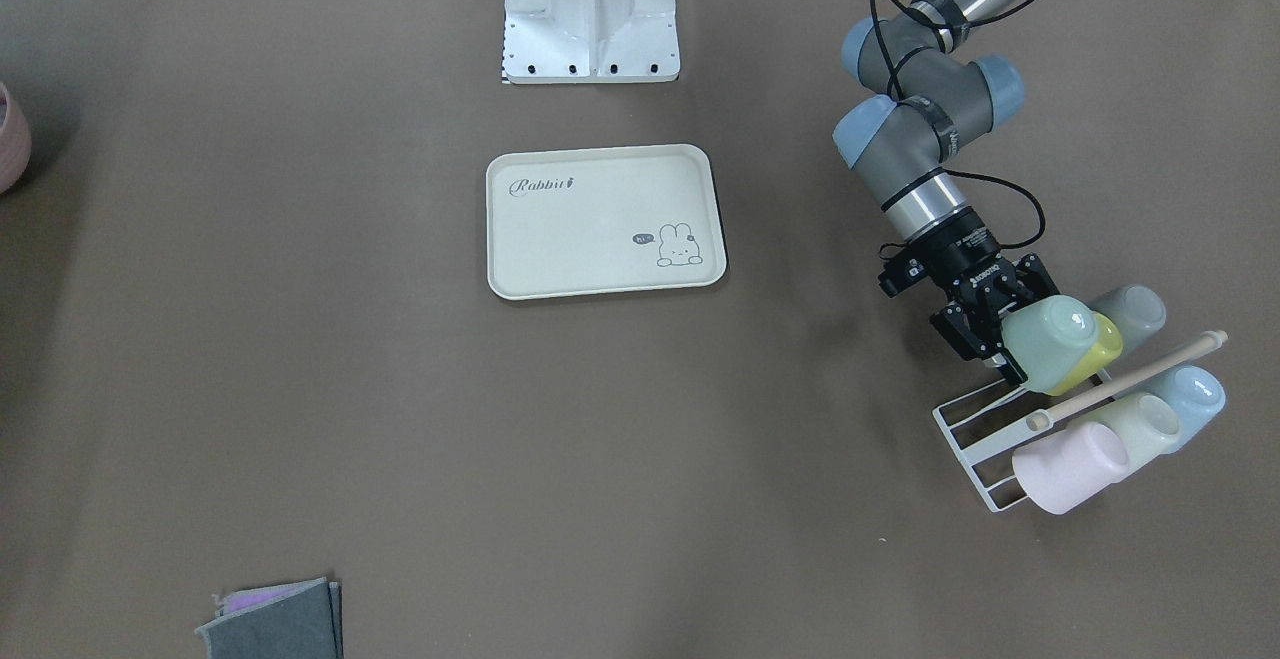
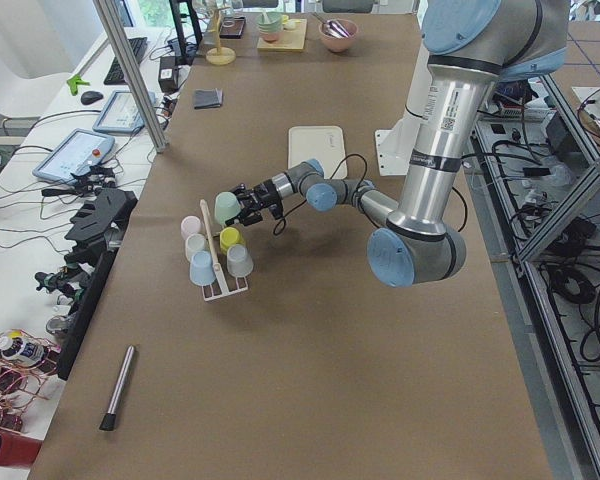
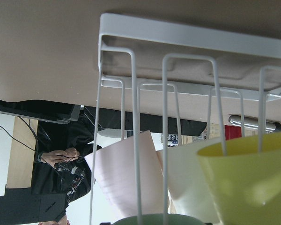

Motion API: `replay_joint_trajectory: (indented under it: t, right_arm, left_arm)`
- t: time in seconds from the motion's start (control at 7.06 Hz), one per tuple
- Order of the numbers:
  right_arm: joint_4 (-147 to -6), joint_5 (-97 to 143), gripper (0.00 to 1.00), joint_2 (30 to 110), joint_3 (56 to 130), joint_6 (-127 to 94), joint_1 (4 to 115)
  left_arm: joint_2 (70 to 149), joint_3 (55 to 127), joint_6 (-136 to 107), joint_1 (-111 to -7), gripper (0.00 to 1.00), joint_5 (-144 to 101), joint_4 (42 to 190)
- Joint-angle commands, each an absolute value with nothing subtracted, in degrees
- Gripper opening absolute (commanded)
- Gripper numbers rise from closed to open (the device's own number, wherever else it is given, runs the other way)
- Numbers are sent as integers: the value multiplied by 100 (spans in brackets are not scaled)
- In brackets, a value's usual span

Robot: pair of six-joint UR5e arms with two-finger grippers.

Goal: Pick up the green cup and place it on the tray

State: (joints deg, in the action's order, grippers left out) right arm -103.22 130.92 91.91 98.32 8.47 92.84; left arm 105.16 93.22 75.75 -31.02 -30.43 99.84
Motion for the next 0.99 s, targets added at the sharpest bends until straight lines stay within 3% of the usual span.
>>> replay_joint_trajectory:
  t: [0.0, 0.85]
  right_arm:
    - [-10310, 13060, 100, 9220, 9844, 844, 9299]
    - [-10179, 13192, 100, 9229, 9844, 774, 9290]
  left_arm:
    - [10362, 9754, 7969, -3155, 63, -3050, 9993]
    - [10344, 10519, 8288, -3155, 62, -3521, 10562]
